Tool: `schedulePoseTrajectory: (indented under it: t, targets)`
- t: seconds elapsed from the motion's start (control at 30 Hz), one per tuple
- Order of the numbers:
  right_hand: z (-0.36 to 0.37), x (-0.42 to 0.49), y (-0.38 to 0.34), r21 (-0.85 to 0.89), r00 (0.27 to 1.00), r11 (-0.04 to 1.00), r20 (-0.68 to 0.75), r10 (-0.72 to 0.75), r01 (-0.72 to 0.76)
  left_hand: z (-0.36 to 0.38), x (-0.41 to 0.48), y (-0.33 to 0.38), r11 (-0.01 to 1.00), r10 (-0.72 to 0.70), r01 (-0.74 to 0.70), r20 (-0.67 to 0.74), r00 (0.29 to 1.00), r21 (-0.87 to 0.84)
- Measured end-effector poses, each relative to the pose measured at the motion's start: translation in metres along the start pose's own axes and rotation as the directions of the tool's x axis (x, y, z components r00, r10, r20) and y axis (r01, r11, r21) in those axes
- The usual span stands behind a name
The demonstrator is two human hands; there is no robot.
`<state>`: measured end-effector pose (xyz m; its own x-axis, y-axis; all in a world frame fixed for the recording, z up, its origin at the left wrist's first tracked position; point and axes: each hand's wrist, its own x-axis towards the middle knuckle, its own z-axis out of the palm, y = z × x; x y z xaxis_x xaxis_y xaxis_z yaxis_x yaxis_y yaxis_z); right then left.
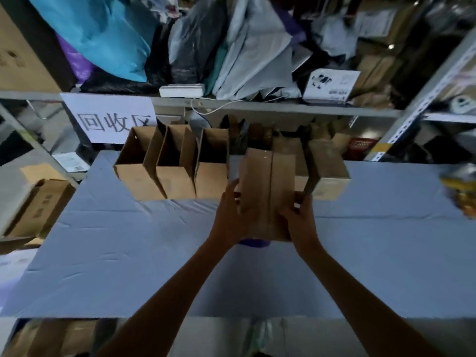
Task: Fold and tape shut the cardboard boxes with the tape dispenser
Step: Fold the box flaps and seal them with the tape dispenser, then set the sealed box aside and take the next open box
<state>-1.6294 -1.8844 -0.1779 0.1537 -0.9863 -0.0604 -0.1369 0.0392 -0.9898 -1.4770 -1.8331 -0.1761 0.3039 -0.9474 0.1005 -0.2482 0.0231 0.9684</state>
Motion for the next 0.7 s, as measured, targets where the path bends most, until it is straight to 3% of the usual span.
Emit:
schedulePoseTrajectory:
  t: [0.13,0.3,0.43,0.6,0.7]
  targets:
    - [-0.02,0.038,-0.007,0.006,1.0,1.0,0.031,-0.004,0.004,0.015,0.043,0.001,0.999,-0.033,0.032,0.039,0.999,0.021]
    - [-0.02,0.1,0.005,-0.023,0.995,0.999,0.09,-0.037,0.039,0.023,0.1,-0.01,0.99,-0.103,0.105,-0.018,0.994,0.098]
    - [-0.006,0.154,0.016,-0.149,0.993,0.987,0.114,-0.041,0.058,0.023,0.144,-0.018,0.967,-0.202,0.205,-0.039,0.979,0.15]
    - [0.012,0.203,0.027,-0.271,0.975,0.963,0.212,0.059,0.001,0.028,0.193,-0.031,0.919,-0.258,0.258,-0.041,0.965,0.299]
    - [0.025,0.217,0.036,-0.317,0.97,0.945,0.243,0.004,0.076,0.032,0.21,-0.042,0.905,-0.336,0.339,-0.054,0.94,0.257]
